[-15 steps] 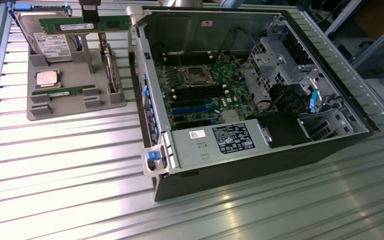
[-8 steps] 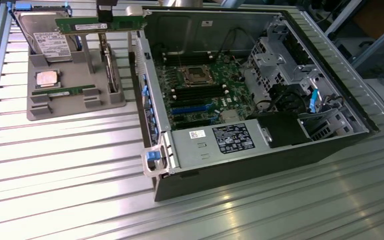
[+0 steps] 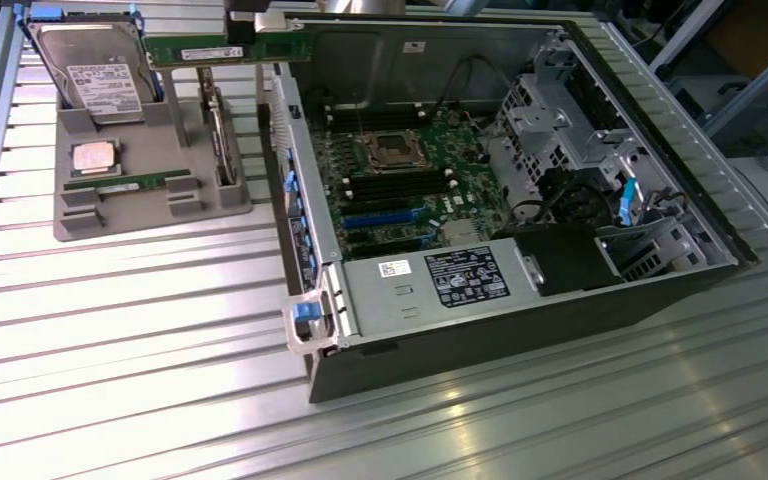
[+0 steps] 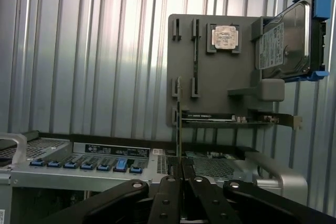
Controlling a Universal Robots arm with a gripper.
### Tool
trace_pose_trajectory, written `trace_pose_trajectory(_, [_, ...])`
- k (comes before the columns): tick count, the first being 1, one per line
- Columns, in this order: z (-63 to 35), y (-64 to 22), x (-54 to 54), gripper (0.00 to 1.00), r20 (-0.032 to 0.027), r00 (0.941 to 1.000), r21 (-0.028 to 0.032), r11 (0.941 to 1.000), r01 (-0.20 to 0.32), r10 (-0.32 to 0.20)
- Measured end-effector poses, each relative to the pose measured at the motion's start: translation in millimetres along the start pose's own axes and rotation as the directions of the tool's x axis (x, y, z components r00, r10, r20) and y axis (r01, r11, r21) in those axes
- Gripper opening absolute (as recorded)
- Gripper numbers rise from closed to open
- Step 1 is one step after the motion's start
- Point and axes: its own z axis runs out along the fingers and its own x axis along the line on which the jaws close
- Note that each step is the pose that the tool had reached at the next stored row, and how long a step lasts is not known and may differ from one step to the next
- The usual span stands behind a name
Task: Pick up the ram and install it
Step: 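Pick up the ram and move it above insertion slot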
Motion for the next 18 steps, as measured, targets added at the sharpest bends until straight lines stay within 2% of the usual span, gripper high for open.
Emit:
trace_pose_trajectory(10, [-1.5, -26.1, 2.1, 0.12, 0.0002, 1.0, -0.0019, 1.0, 0.0, 0.0])
trace_pose_trajectory(15, [-2.7, -46.3, 3.8, 0.12, 0.0003, 1.0, -0.0034, 1.0, 0.0, 0.0])
trace_pose_trajectory(16, [-3.1, -52.7, 4.3, 0.12, 0.0003, 1.0, -0.004, 1.0, 0.0, 0.0])
trace_pose_trajectory(18, [-3.3, -57.8, 4.7, 0.12, 0.0003, 1.0, -0.0043, 1.0, 0.0, 0.0])
